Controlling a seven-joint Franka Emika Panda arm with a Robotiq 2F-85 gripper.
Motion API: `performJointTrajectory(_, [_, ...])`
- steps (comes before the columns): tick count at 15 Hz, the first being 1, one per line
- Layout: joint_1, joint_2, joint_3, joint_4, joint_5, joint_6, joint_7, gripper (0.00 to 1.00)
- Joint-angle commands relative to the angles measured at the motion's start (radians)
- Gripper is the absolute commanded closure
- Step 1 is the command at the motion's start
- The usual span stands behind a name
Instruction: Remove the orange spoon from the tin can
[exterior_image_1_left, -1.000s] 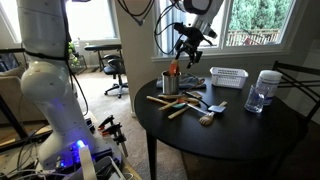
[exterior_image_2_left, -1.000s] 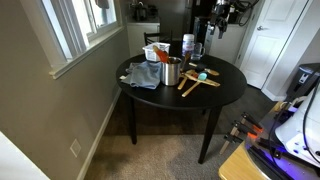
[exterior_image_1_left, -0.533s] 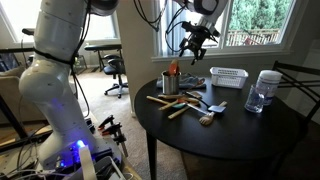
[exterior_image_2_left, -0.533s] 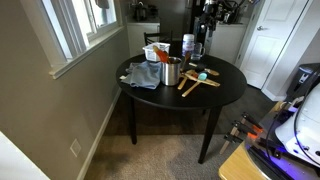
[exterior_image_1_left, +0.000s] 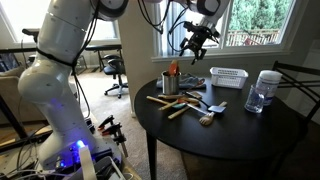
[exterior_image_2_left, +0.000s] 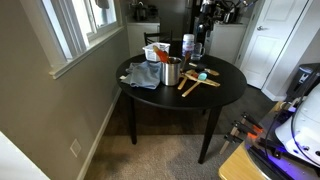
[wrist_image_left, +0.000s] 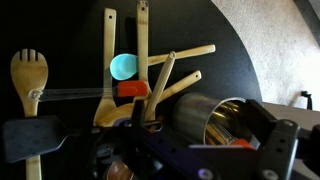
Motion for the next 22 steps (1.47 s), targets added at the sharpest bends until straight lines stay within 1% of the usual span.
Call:
performJointTrajectory(1, [-0.019, 0.002, 0.026, 0.006, -0.012, -0.003, 0.006, 0.0])
performJointTrajectory(10, [-0.019, 0.002, 0.026, 0.006, -0.012, -0.003, 0.006, 0.0])
performJointTrajectory(14, [-0.022, 0.074, 0.045, 0.108, 0.001, 0.002, 0.001, 0.0])
performJointTrajectory(19, [-0.03, 0.203, 0.088, 0.308, 0.003, -0.01, -0.002, 0.0])
performJointTrajectory(20, [-0.028, 0.228, 0.097, 0.35, 0.0, -0.011, -0.004, 0.0])
performJointTrajectory(21, [-0.01, 0.248, 0.083, 0.381, 0.01, -0.007, -0.012, 0.0])
performJointTrajectory(22, [-0.003, 0.268, 0.09, 0.415, 0.006, -0.003, -0.012, 0.0])
